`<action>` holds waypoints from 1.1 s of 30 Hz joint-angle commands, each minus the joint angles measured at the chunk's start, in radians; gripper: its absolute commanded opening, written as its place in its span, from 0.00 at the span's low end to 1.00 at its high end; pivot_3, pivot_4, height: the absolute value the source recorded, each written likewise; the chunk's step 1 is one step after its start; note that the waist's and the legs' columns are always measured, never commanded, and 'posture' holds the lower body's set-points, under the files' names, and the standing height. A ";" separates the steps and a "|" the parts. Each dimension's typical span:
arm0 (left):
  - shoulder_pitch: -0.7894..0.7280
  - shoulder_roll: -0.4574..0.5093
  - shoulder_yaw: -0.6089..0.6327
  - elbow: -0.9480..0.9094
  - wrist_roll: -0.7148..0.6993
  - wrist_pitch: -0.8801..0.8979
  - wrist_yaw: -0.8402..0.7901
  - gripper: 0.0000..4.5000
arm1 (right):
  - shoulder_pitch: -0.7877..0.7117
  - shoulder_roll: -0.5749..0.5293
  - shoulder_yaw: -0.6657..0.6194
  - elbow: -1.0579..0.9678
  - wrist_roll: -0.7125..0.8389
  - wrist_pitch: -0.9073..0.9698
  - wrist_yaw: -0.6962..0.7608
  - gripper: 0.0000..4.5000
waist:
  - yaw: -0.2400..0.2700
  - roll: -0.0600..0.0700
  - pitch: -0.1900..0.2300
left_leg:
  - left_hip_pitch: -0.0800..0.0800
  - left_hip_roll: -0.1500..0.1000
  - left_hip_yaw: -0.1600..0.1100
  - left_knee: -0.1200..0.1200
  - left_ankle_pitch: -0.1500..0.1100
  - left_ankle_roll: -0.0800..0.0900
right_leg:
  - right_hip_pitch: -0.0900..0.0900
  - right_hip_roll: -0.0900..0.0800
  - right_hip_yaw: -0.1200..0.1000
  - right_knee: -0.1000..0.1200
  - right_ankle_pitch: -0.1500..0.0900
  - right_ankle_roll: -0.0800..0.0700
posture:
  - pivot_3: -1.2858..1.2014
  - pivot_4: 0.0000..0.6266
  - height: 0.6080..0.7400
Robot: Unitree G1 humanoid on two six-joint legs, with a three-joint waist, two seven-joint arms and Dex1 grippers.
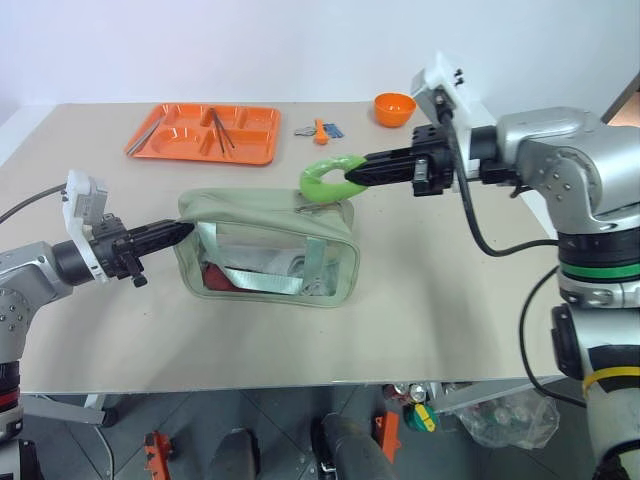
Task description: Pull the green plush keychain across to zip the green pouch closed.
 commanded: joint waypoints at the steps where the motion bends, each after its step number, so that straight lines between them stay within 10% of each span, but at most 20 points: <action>1: -0.017 0.006 -0.001 0.002 0.005 -0.012 -0.008 0.00 | 0.029 -0.065 -0.031 -0.053 -0.013 -0.055 0.037 0.01 | 0.000 0.000 0.000 | 0.000 0.000 0.000 0.000 0.000 0.000 | 0.000 0.000 0.000 0.000 0.000 0.000 | 0.52 0.24 1.00; 23: -0.057 0.013 -0.021 0.033 0.015 0.000 -0.032 0.00 | 0.449 -0.167 0.050 -0.112 -0.214 -0.322 -0.061 0.01 | 0.003 0.000 0.000 | 0.008 -0.001 0.000 0.002 0.000 0.000 | 0.009 -0.001 0.001 0.000 0.000 0.002 | 0.52 0.24 1.00; 33: -0.048 0.026 -0.007 0.027 0.009 0.009 -0.033 0.00 | 0.172 -0.161 -0.162 0.033 -0.026 -0.196 0.001 0.01 | 0.004 0.001 0.001 | 0.008 -0.002 0.001 0.002 0.000 -0.001 | 0.009 0.000 0.003 0.000 0.001 0.003 | 0.52 0.24 1.00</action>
